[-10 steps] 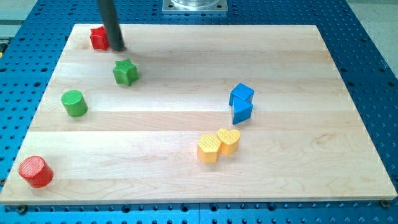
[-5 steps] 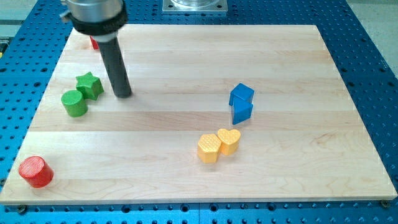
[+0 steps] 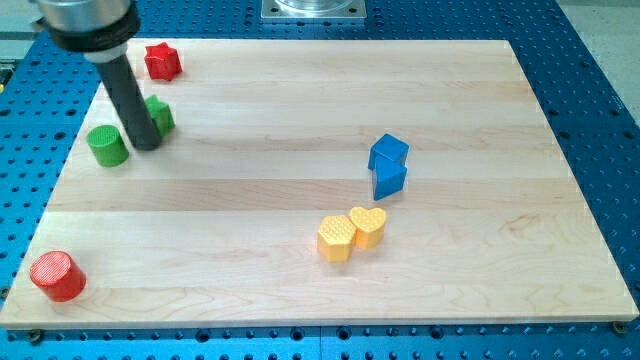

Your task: Move the green circle horizontally to the green star

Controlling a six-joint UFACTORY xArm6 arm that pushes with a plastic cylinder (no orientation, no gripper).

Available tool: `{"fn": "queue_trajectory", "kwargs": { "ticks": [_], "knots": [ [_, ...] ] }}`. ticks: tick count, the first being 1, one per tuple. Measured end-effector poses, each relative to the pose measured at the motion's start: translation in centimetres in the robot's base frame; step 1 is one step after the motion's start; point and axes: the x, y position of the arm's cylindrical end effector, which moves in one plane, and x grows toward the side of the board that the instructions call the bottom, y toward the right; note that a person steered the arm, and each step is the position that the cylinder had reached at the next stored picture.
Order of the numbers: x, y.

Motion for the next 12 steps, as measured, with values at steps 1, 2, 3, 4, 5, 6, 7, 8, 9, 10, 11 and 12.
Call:
{"fn": "queue_trajectory", "kwargs": {
  "ticks": [1,2,3,4,5,6,7,8,9,10,11,12],
  "knots": [
    [-5.9,0.1],
    [-6.9,0.2],
    [0.2,1.7],
    [6.7,-1.5],
    [6.3,-8.0],
    [0.7,-5.5],
    [0.3,-2.9],
    [2.3,-4.0],
    [5.5,-2.7],
    [8.1,-1.1],
    [12.8,-4.2],
    [14.4,-1.5]
  ]
}}
